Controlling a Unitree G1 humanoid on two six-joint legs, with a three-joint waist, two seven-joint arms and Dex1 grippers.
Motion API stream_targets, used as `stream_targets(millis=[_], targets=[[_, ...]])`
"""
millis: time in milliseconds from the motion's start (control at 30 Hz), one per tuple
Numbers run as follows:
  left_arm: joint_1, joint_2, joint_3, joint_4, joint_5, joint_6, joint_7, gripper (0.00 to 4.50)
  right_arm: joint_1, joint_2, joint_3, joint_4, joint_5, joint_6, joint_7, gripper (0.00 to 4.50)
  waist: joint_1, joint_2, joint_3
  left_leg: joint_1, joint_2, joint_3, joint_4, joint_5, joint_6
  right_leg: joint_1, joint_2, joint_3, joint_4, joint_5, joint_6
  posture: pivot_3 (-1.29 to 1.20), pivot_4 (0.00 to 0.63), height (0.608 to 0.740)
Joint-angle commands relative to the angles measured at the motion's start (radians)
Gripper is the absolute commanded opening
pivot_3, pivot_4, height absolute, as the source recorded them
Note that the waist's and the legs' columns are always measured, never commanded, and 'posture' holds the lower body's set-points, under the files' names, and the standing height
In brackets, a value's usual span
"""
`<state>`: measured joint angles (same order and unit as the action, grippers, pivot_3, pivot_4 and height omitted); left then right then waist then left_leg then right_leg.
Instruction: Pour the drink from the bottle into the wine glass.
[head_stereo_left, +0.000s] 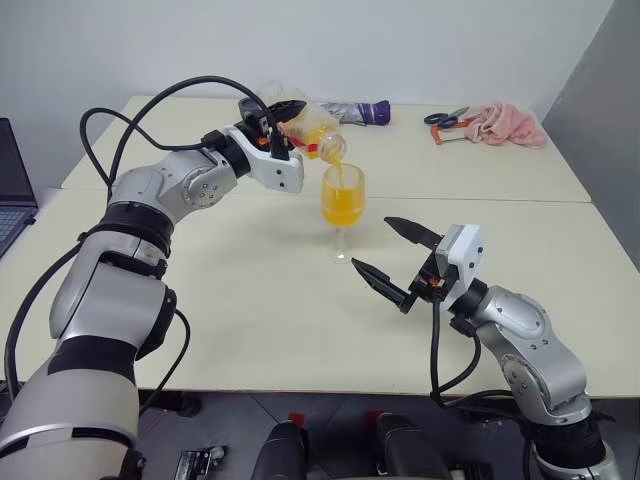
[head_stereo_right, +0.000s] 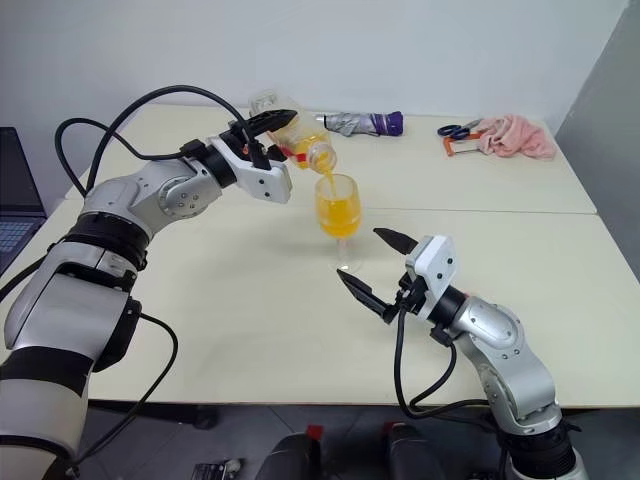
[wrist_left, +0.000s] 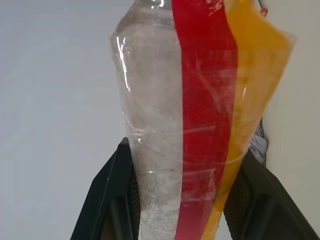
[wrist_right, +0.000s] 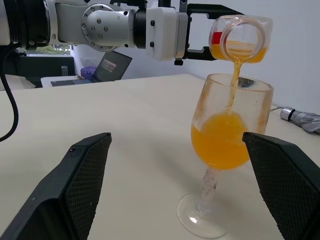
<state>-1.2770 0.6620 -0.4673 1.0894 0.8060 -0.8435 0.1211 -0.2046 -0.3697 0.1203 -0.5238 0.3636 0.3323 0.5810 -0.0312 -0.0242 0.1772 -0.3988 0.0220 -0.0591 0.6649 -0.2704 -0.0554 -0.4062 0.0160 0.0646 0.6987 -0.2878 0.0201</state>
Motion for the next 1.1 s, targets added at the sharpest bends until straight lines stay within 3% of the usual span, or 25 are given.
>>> stream_targets(millis=[33,833,1100], targets=[[-0.043,0.002,0.010,-0.009,-0.011,-0.002,0.024,1.71,0.006,0.004,-0.005,-0.034,-0.001,-0.024,-0.005,4.50,0.000,0.000,0.000,0.000,0.000,0.000,0.000,0.000,0.000,0.000,0.000,0.000,0.000,0.000,0.000,0.00,0.150,0.740],[-0.057,-0.003,-0.016,0.009,0.014,0.000,0.059,1.71,0.008,0.006,-0.003,-0.035,-0.003,-0.025,-0.007,4.50,0.000,0.000,0.000,0.000,0.000,0.000,0.000,0.000,0.000,0.000,0.000,0.000,0.000,0.000,0.000,0.00,0.150,0.740],[-0.042,-0.028,0.016,0.028,-0.050,0.015,0.010,1.71,0.007,0.007,-0.002,-0.032,-0.006,-0.030,-0.006,4.50,0.000,0.000,0.000,0.000,0.000,0.000,0.000,0.000,0.000,0.000,0.000,0.000,0.001,0.000,0.000,0.00,0.150,0.740]])
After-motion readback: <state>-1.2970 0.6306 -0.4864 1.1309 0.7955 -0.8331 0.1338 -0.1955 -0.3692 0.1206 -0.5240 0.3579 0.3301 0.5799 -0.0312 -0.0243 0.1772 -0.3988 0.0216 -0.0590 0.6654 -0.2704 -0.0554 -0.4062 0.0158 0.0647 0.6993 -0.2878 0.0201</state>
